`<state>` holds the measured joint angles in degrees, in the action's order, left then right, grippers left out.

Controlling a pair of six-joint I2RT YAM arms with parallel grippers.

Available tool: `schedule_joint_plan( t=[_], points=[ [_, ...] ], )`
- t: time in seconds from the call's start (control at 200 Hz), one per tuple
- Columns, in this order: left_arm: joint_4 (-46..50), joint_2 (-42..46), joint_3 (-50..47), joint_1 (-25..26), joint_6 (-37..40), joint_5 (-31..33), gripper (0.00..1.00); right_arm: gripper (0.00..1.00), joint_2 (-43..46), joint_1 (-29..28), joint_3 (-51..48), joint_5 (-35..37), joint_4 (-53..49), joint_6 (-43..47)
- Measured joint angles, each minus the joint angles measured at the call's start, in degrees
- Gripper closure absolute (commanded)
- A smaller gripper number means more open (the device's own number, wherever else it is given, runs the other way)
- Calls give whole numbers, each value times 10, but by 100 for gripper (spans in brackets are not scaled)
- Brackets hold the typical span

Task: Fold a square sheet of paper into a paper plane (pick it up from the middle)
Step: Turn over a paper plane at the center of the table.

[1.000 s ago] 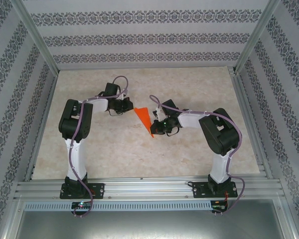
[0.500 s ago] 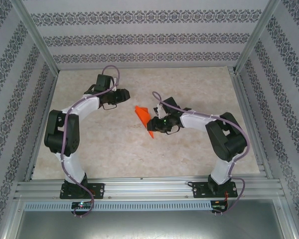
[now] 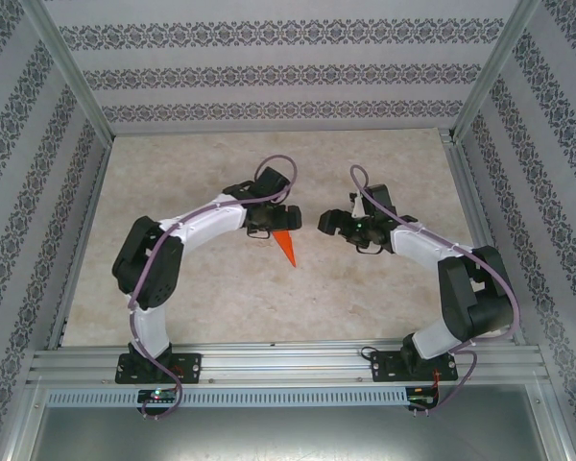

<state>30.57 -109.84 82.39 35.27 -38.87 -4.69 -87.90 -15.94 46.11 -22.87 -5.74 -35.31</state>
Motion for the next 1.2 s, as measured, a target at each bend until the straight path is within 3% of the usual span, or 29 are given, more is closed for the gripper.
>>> schedule_joint_plan(
  t=[0.335, 0.639, 0.869, 1.029, 1.199],
  points=[
    [84, -99, 92, 15, -68, 54, 31, 14, 0, 5, -14, 10, 3, -10],
    [126, -106, 110, 16, -95, 103, 50, 16, 0, 5, -14, 8, 3, -17],
    [125, -103, 97, 16, -111, 115, 74, 16, 0, 5, -14, 3, 3, -23],
    [123, -103, 92, 16, -116, 123, 99, 17, 0, 5, -14, 2, 3, -24],
    [116, -79, 85, 16, -116, 122, 100, 17, 0, 5, -14, -2, 2, -25]
  ],
)
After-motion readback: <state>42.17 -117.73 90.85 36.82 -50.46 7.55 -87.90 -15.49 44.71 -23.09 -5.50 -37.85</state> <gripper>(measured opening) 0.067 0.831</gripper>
